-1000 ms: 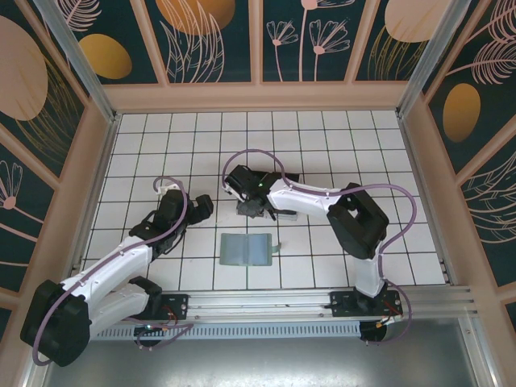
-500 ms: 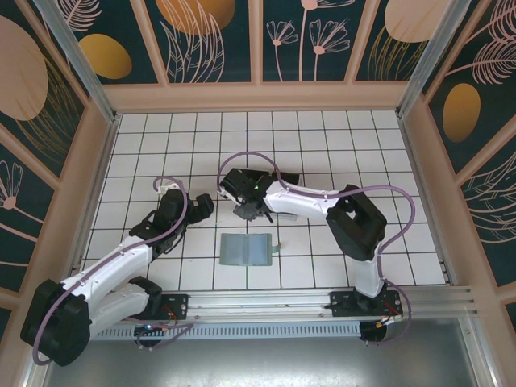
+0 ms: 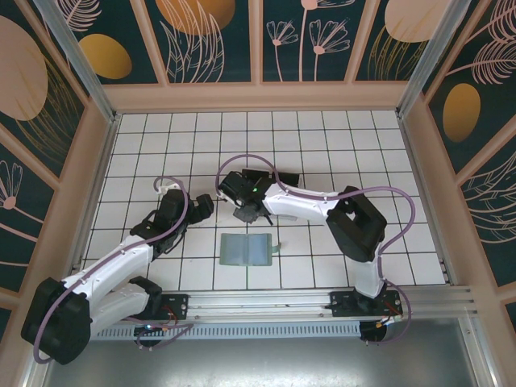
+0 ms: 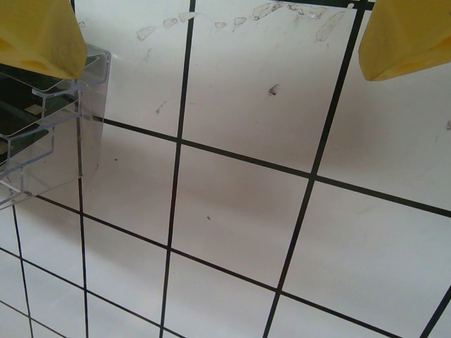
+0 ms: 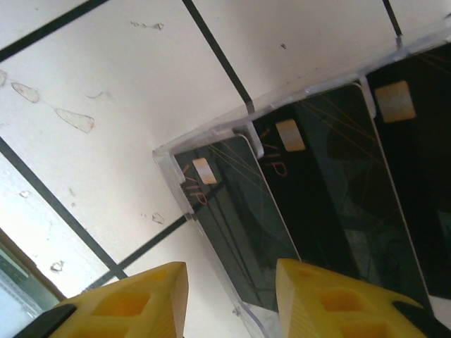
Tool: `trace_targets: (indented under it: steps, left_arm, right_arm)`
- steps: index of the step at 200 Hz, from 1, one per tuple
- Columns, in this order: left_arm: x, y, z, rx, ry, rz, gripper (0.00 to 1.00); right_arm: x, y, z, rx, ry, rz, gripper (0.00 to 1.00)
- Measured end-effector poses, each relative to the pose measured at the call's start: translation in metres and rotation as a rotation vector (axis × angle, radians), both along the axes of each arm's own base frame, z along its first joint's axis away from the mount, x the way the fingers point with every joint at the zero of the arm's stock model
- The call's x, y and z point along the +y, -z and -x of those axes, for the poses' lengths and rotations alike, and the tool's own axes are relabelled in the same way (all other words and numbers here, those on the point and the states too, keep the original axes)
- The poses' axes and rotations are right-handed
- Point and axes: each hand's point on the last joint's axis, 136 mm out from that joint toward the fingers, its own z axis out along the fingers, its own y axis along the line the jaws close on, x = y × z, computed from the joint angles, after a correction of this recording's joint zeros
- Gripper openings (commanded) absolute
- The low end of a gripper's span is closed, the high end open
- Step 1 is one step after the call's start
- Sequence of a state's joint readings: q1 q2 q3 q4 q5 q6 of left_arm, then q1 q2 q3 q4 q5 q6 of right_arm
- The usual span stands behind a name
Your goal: Put the credit cards into the card holder
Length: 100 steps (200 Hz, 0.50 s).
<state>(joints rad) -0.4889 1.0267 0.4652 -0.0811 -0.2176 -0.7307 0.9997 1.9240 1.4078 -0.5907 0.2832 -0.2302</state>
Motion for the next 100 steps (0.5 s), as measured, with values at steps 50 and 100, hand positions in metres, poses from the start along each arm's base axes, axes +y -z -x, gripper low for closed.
trace_targets:
  steps: [50,100]
  left_arm:
    - [0.0,0.003,0.0,0.008,0.0,-0.004,0.99]
    - [0.0,0.006,0.0,0.017,0.001,-0.009,0.99]
  right_arm:
    - [-0.04,-0.031,-0.011,-0.047,0.074,-0.011,0.42]
    - [-0.071,-0.028,-0.017,-0.051,0.13,0.032,0.42]
